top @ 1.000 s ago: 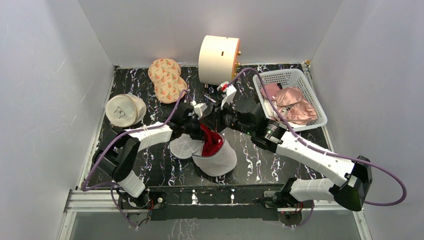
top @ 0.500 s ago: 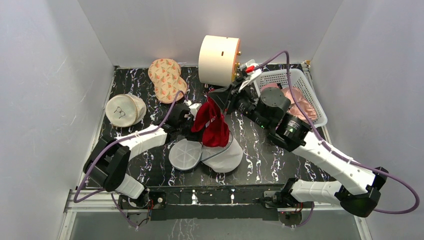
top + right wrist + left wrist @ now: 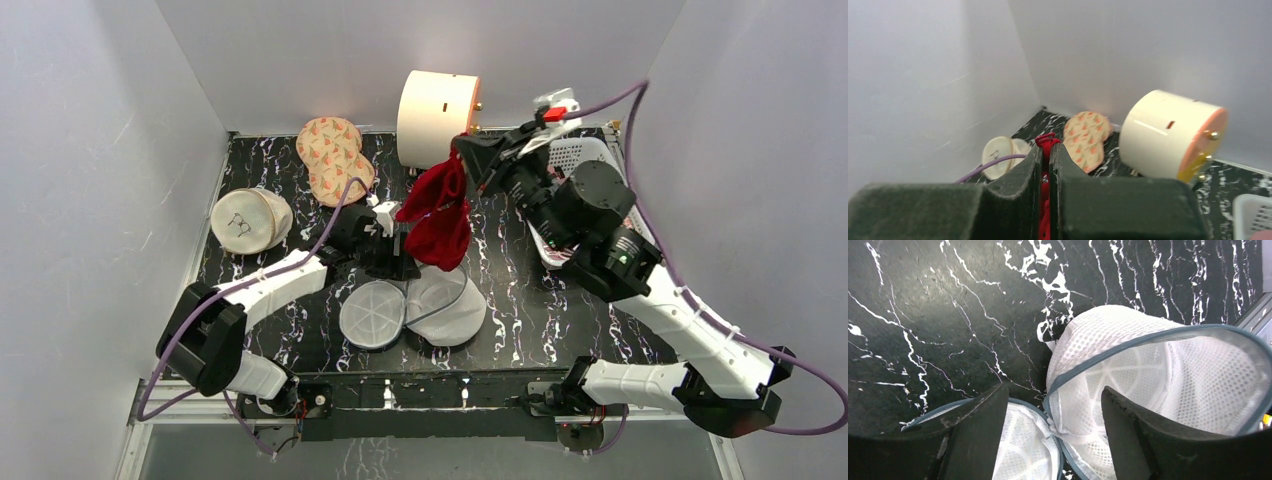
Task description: Unzip the laundry bag and remove the bra
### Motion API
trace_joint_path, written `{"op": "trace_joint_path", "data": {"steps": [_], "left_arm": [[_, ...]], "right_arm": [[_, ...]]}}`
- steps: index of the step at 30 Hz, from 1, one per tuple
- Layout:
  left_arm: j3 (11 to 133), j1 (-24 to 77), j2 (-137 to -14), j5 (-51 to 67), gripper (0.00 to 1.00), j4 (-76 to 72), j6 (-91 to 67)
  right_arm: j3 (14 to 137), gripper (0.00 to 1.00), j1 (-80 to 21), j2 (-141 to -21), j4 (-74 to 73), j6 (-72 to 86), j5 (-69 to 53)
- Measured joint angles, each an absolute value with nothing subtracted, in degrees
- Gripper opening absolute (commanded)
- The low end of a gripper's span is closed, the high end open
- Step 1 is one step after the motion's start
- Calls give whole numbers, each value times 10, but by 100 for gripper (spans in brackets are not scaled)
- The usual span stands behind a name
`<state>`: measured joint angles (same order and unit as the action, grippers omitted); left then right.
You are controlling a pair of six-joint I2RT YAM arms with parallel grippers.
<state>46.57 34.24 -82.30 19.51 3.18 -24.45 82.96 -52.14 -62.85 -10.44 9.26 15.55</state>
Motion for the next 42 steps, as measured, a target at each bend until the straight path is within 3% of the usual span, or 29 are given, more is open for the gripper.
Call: {"op": "trace_joint_path", "data": {"steps": [6, 18, 27, 34, 42], "left_arm": [[477, 342, -790, 184, 84, 41, -240], [496, 342, -776, 173, 87, 71, -229], [500, 342, -770, 173, 87, 82, -226], [500, 342, -748, 171, 88, 95, -225], [500, 342, -740, 171, 88, 95, -225]], "right_arm": [[858, 0, -521, -612, -105, 34, 253], [864, 0, -478, -677, -76, -92, 561], [920, 0, -175, -755, -189, 34, 462], [924, 0, -88, -797, -205, 92, 389], [764, 0, -68, -830, -152, 152, 334]]}}
